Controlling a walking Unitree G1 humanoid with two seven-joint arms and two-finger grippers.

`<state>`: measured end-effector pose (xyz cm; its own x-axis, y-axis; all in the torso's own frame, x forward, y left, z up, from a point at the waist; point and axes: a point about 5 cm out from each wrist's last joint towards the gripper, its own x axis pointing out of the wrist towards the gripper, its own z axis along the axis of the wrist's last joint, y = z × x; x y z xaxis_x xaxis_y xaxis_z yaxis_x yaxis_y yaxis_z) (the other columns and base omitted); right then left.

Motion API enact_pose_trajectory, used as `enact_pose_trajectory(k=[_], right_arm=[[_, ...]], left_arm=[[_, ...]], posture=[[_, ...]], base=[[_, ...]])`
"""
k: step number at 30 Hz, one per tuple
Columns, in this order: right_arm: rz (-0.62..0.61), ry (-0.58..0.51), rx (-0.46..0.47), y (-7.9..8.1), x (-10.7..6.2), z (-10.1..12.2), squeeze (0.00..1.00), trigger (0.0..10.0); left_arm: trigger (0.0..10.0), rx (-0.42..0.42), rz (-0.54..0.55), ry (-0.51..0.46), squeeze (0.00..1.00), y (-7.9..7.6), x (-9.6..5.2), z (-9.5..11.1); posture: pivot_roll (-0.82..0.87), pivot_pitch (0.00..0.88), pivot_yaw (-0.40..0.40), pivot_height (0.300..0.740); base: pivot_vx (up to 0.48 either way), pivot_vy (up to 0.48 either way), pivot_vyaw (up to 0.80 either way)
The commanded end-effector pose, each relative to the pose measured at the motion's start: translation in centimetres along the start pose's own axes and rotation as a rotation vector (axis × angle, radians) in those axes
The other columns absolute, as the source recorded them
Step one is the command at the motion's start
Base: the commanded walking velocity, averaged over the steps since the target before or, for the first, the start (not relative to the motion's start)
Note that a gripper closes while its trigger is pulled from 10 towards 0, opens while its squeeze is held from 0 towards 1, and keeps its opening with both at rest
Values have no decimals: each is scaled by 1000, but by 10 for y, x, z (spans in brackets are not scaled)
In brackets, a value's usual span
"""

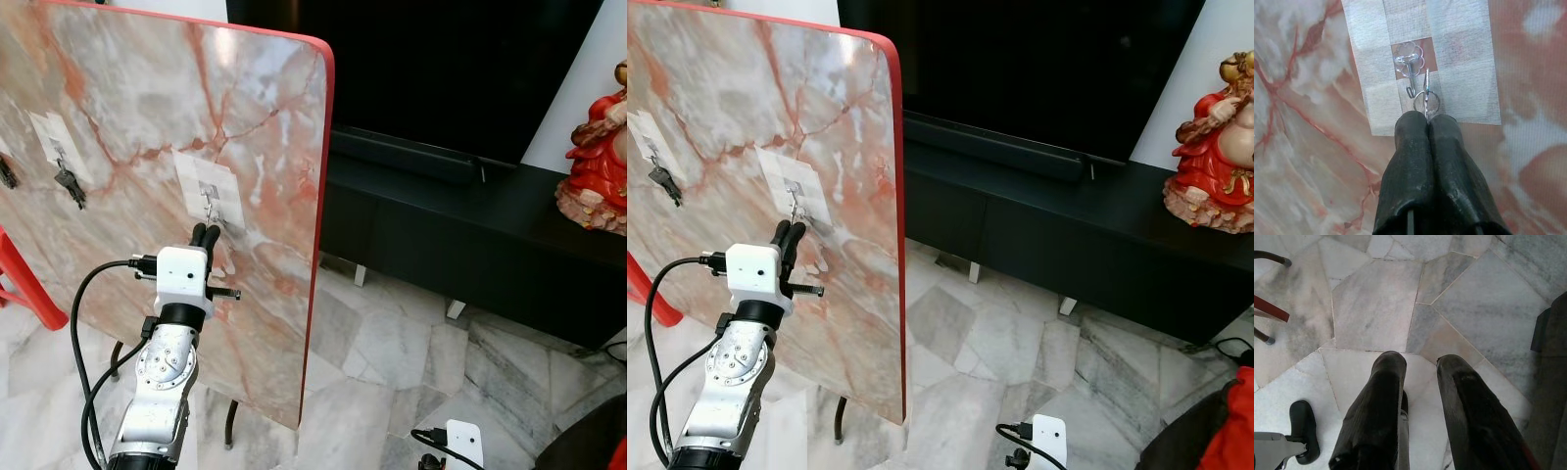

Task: Hang keys on a hook

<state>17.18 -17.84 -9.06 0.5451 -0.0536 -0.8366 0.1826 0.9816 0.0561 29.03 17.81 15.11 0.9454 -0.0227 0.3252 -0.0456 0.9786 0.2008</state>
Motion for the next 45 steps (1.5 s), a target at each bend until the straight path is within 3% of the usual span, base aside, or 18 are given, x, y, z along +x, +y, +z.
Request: enact_pose_trajectory(k=[1,28,36,45], right_arm=[[-6,1,-8,-2,0,1,0,10000],[-4,0,-9,-2,0,1,0,10000],[-2,2,-11,-2,0,1,0,10000],[-2,1,-11,-2,0,1,0,10000]], left_arm=[[10000,22,7,-19,0,1,3,6],[10000,18,17,-36,0,2,6,10],[10000,9,7,-19,0,-2,-2,8],[10000,25,29,-23,0,5,-4,11]], posture=[[84,0,-73,733],[83,0,-74,733],[84,0,-73,733],[88,0,-74,733]], base=[[0,0,0],[0,0,0],[0,0,0],[0,0,0]])
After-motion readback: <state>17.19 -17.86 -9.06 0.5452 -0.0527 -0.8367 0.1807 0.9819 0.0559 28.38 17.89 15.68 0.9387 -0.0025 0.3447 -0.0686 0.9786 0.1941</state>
